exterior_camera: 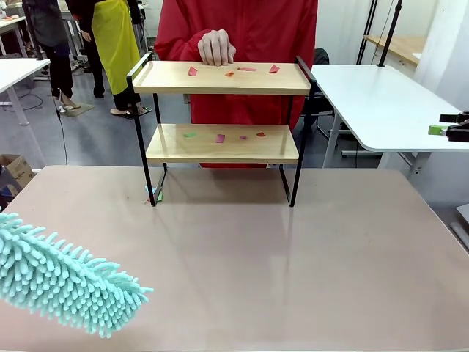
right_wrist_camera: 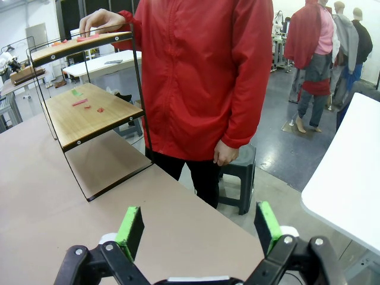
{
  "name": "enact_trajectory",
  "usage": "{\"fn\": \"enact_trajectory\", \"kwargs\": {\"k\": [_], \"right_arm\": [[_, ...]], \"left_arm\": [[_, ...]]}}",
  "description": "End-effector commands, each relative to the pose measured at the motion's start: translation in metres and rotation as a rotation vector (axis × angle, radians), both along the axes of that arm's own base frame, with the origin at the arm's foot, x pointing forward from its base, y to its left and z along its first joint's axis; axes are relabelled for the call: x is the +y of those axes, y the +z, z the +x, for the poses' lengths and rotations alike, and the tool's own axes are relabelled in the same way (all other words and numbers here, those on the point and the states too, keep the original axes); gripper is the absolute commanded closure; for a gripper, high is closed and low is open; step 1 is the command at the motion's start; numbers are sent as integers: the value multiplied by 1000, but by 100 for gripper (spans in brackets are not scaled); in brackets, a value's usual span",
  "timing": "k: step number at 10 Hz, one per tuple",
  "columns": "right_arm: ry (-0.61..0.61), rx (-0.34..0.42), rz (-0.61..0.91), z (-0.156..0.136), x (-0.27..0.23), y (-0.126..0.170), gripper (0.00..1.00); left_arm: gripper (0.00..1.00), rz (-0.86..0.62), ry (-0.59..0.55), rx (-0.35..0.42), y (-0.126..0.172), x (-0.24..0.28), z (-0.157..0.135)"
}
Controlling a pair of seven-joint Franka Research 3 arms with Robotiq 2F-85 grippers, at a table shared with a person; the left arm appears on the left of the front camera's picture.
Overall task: Clean the shelf.
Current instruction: Clean the specific section of the Shelf indicated by the human with the Duster.
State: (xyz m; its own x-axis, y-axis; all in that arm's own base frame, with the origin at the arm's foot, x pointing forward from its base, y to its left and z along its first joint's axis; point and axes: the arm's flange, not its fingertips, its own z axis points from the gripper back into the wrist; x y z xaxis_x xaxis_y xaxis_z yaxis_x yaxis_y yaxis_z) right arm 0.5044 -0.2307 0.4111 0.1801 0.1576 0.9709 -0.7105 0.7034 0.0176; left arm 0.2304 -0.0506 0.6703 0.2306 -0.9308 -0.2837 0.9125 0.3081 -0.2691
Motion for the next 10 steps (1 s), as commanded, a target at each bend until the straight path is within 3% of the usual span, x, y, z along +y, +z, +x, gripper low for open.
{"fn": "enact_trajectory", "kwargs": {"k": [1, 8, 10], "right_arm": [[-17, 15, -5, 0, 4, 4, 0], [-17, 15, -5, 0, 4, 4, 0], [-17, 15, -5, 0, 4, 4, 0]], "left_arm": [[87, -17, -5, 1, 2, 0, -1], [87, 0, 0, 0, 0, 0, 0], [87, -194, -38, -56, -3, 11, 6]]}}
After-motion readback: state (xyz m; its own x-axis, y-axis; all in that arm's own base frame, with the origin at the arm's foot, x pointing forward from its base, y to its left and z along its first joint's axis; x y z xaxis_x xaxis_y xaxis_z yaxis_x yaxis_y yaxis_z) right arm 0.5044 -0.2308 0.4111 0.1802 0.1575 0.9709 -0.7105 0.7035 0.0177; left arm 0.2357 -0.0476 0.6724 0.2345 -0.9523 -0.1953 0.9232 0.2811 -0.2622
